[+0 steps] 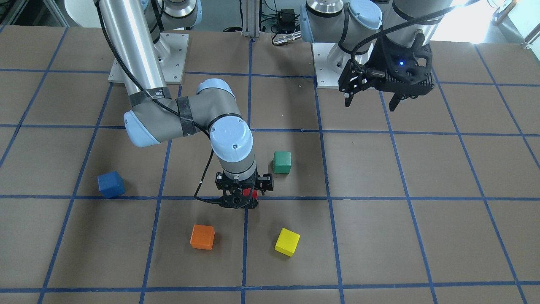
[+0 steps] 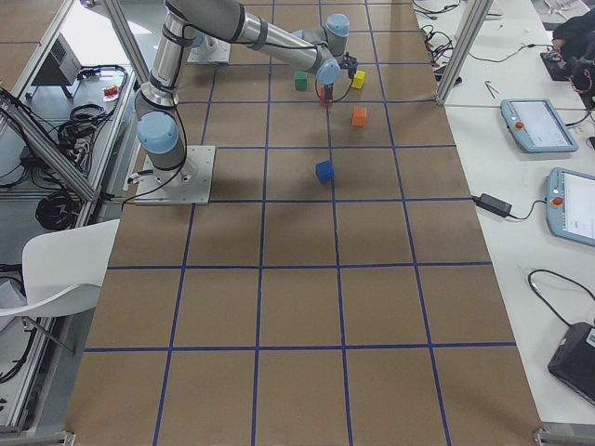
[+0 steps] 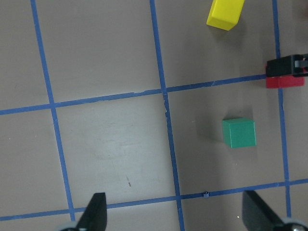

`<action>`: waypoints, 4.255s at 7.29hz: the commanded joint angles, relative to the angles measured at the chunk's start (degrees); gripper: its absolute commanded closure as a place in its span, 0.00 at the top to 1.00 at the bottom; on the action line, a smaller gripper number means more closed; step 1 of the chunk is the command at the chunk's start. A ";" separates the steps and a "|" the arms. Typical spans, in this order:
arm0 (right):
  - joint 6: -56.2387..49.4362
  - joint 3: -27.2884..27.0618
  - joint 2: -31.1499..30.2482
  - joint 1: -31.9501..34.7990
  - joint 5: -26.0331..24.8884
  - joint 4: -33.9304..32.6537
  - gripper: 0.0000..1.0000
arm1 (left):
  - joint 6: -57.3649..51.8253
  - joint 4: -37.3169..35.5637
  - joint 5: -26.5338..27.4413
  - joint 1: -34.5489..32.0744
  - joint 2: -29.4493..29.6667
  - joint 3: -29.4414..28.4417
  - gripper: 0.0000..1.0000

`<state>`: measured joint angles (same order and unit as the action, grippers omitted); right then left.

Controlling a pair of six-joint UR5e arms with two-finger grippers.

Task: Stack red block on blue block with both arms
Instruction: 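Reach the right gripper over the red cube and grasp it, then lift the red cube with the right gripper and carry it toward the blue cube, then lower the red cube onto the blue cube with the right gripper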

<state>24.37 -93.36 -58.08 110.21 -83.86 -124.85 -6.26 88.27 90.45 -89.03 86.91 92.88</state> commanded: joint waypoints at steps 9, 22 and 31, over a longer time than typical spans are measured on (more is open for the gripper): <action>-27.00 7.93 -16.17 -19.28 -5.70 30.96 0.00 | 2.22 -0.03 1.22 -0.09 0.28 0.02 1.00; -58.91 -12.11 -16.01 -34.89 -7.54 10.06 0.00 | 2.30 -0.12 0.86 -0.18 0.36 0.20 1.00; -58.73 -13.34 -16.36 -35.06 -9.48 10.86 0.00 | 1.78 -0.12 0.78 -0.09 0.36 0.11 1.00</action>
<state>-34.33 -106.69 -74.44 75.15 -93.47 -114.14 -4.48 88.15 91.24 -89.13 87.27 92.95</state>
